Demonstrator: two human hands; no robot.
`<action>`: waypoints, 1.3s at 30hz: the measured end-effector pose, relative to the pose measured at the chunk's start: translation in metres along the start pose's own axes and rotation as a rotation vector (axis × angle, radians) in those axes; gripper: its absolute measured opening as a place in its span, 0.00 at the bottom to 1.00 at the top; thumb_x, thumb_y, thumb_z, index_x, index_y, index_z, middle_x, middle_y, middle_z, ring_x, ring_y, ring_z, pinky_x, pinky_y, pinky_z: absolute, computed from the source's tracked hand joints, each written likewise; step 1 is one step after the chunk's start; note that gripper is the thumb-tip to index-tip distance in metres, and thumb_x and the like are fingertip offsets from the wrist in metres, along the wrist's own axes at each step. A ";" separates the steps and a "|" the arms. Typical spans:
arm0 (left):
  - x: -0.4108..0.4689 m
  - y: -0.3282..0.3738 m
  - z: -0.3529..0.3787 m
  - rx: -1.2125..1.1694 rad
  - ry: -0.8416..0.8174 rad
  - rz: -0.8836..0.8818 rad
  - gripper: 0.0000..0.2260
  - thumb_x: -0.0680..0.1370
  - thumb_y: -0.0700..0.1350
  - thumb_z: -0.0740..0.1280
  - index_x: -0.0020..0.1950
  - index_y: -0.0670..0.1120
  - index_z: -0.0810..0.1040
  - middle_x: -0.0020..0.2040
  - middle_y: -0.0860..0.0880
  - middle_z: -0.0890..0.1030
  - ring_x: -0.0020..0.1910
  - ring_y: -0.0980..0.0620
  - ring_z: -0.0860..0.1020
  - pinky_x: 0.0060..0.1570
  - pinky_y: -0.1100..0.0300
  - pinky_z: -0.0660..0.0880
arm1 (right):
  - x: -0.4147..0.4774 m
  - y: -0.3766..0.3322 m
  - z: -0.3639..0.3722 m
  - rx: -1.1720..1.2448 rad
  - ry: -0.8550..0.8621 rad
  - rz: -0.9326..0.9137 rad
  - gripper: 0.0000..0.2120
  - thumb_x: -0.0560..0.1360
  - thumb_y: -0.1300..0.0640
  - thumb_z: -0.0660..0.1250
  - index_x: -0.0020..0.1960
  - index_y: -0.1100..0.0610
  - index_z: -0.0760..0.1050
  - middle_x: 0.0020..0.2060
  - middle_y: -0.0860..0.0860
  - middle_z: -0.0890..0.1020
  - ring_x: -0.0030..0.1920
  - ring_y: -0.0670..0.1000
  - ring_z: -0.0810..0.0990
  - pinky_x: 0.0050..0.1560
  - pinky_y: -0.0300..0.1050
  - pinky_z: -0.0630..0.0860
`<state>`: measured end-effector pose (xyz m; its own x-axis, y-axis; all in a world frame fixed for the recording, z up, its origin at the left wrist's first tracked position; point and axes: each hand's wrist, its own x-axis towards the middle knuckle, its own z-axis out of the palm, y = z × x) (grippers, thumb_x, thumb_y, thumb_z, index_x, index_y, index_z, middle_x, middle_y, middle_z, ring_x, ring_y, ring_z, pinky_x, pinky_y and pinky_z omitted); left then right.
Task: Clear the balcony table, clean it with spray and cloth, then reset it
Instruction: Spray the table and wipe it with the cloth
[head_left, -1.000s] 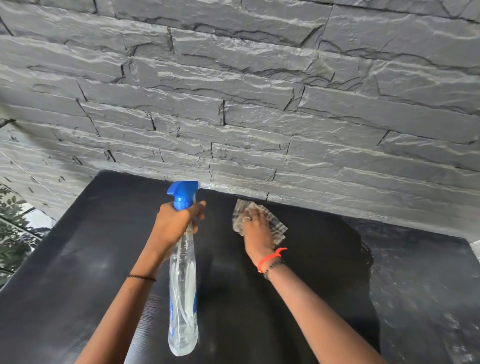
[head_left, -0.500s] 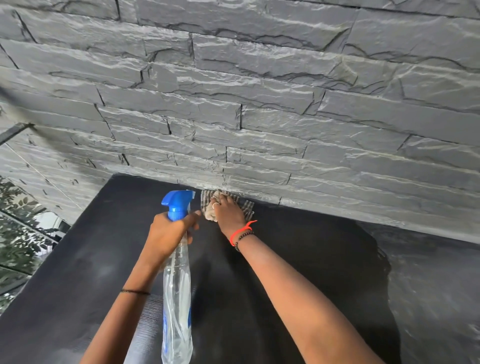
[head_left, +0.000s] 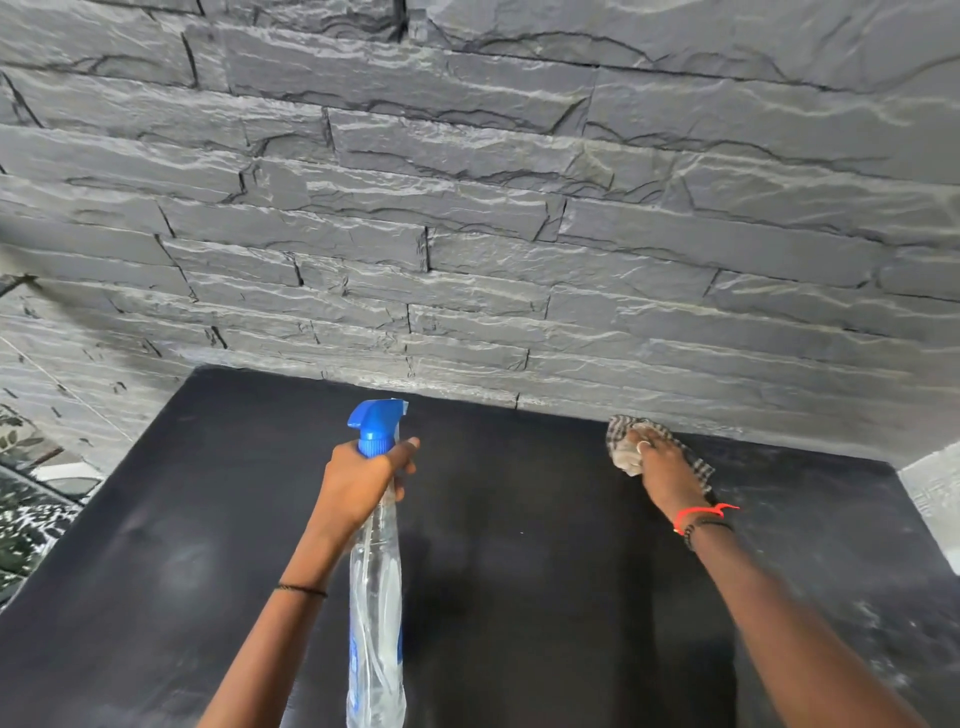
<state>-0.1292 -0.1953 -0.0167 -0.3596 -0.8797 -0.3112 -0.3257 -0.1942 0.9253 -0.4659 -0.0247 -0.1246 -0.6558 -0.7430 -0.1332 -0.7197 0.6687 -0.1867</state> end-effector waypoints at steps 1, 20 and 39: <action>-0.002 0.002 0.005 0.005 -0.010 0.003 0.11 0.74 0.44 0.71 0.35 0.41 0.78 0.27 0.52 0.78 0.21 0.56 0.72 0.29 0.62 0.71 | 0.000 0.006 -0.003 0.007 -0.005 0.034 0.22 0.80 0.66 0.51 0.74 0.62 0.61 0.75 0.57 0.62 0.76 0.53 0.58 0.76 0.40 0.49; -0.030 0.023 0.078 0.030 -0.128 0.032 0.09 0.74 0.44 0.71 0.38 0.40 0.79 0.29 0.49 0.79 0.21 0.59 0.72 0.23 0.70 0.69 | -0.077 -0.100 0.033 -0.025 -0.029 -0.385 0.25 0.78 0.70 0.51 0.75 0.60 0.59 0.77 0.56 0.53 0.77 0.57 0.50 0.77 0.49 0.45; -0.061 0.043 0.201 0.283 -0.455 0.090 0.10 0.75 0.47 0.70 0.37 0.42 0.79 0.31 0.50 0.81 0.23 0.56 0.75 0.34 0.63 0.73 | -0.153 0.037 0.027 0.105 0.010 -0.022 0.33 0.77 0.72 0.51 0.78 0.51 0.50 0.78 0.51 0.49 0.78 0.52 0.47 0.78 0.44 0.44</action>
<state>-0.2971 -0.0627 -0.0010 -0.7185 -0.5986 -0.3542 -0.4766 0.0528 0.8775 -0.3859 0.1128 -0.1375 -0.6431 -0.7566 -0.1181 -0.7063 0.6456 -0.2904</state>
